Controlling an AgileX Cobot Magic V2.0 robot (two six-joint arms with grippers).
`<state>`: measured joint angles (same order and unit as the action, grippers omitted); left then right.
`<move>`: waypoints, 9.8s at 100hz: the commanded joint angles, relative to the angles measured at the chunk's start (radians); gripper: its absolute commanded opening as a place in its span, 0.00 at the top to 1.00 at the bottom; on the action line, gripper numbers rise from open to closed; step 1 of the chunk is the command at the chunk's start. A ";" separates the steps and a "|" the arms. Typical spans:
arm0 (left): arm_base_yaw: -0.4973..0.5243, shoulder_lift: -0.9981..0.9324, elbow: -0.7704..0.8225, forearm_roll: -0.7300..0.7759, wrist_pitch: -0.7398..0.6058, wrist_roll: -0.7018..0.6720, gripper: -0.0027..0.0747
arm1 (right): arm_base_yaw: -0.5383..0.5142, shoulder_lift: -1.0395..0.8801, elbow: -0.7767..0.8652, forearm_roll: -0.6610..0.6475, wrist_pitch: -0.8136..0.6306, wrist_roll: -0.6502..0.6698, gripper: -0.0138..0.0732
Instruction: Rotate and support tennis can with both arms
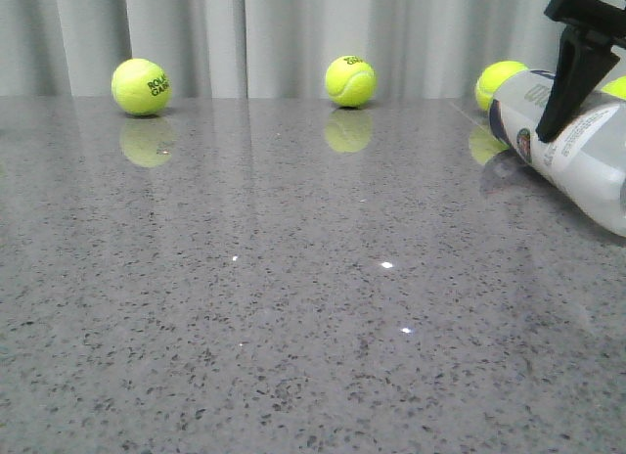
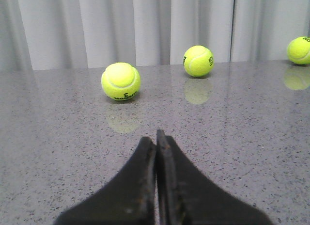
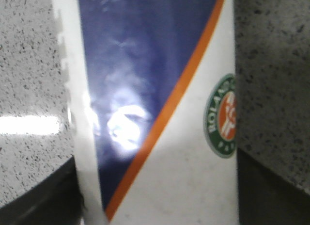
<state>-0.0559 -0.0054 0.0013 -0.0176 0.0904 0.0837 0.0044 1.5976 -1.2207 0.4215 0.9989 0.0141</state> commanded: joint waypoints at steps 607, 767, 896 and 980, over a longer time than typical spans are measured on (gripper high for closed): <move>-0.228 1.467 -0.810 -1.565 0.994 0.734 0.33 | 0.365 -1.501 0.840 0.006 -0.761 -0.291 0.91; -0.260 1.393 -1.272 -1.198 0.968 0.769 0.99 | 0.365 -1.501 0.840 0.006 -0.761 -0.291 0.91; -0.617 1.457 -1.683 -0.071 1.113 0.278 0.66 | 0.365 -1.501 0.840 0.006 -0.761 -0.291 0.91; -0.565 1.721 -1.974 -0.118 1.084 0.278 0.39 | 0.365 -1.501 0.840 0.006 -0.761 -0.291 0.91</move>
<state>-0.6196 1.7625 -1.9380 -0.1095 1.2131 0.3702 0.3735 0.0845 -0.3567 0.4154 0.3085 -0.2730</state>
